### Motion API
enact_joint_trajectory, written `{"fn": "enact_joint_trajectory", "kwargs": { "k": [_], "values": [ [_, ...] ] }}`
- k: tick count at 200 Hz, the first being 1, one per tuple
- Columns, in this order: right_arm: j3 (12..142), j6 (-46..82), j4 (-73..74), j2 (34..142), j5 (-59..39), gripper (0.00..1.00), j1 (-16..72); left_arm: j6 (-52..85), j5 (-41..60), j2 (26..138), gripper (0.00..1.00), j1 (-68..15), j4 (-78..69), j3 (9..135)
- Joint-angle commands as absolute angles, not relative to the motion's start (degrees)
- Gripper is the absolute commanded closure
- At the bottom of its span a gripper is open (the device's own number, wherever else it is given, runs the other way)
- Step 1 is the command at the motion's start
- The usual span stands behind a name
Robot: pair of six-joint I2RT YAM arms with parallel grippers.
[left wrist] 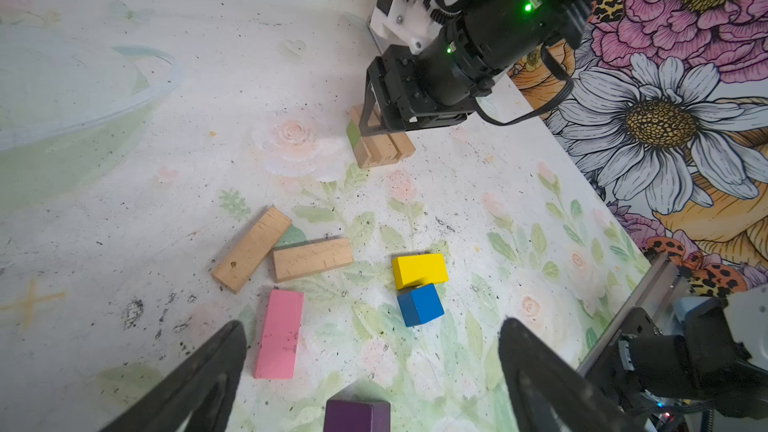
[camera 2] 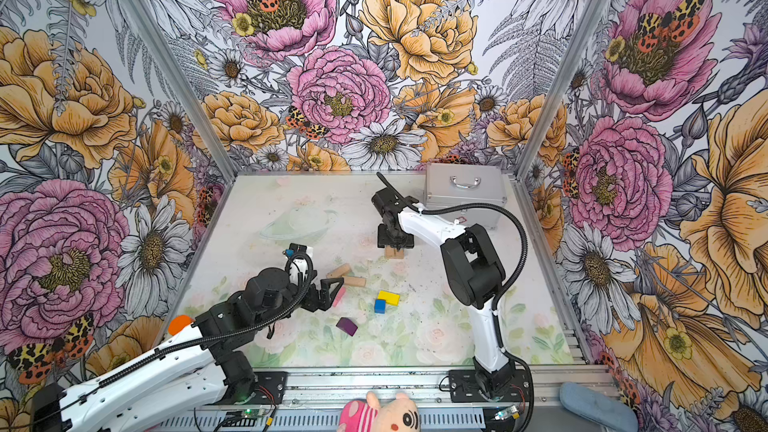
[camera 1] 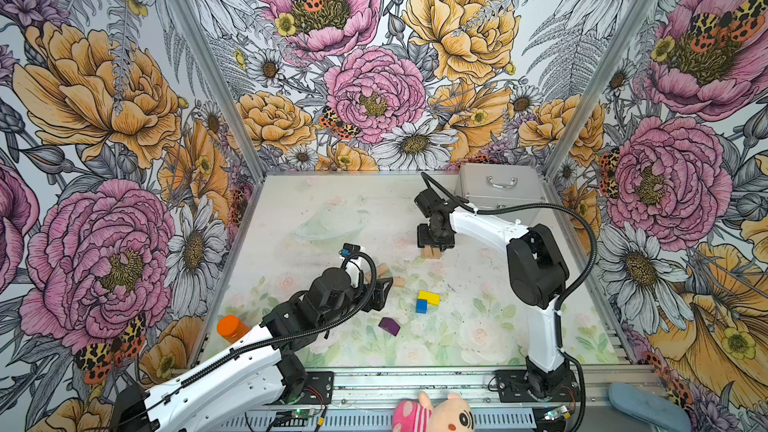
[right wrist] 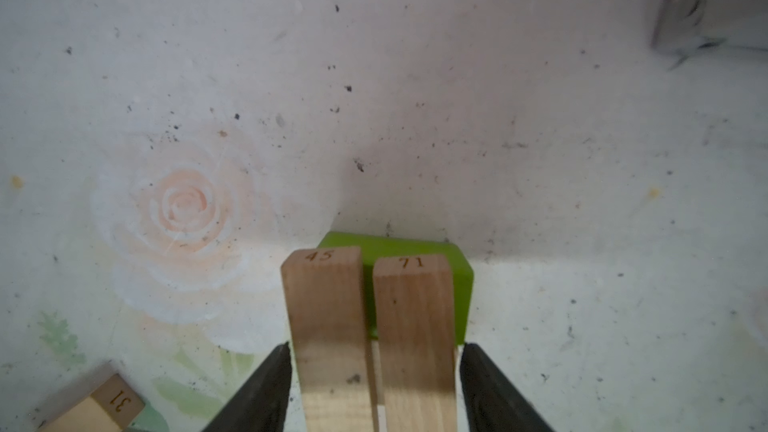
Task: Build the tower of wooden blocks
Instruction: 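Close the right gripper around blocks 45 and 71 to press them together, then open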
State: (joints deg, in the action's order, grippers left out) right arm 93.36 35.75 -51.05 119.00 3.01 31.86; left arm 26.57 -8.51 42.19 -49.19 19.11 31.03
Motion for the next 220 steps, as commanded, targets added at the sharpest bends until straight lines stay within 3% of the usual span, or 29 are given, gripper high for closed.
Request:
{"fn": "enact_joint_trajectory", "kwargs": {
  "k": [1, 48, 220],
  "values": [
    [94.85, 36.5, -51.92, 120.1, 4.12, 0.4, 32.05, 25.95, -8.79, 41.27, 0.04, -48.5, 19.07, 29.88],
    [95.45, 36.99, -52.34, 120.33, 4.39, 0.55, 32.0, 26.19, -8.51, 40.96, 0.04, -48.43, 19.11, 29.44],
    [97.87, 37.18, -53.71, 121.45, 4.03, 0.52, 32.17, 26.1, -8.57, 39.99, 0.04, -48.34, 19.51, 29.44]
  ]
}}
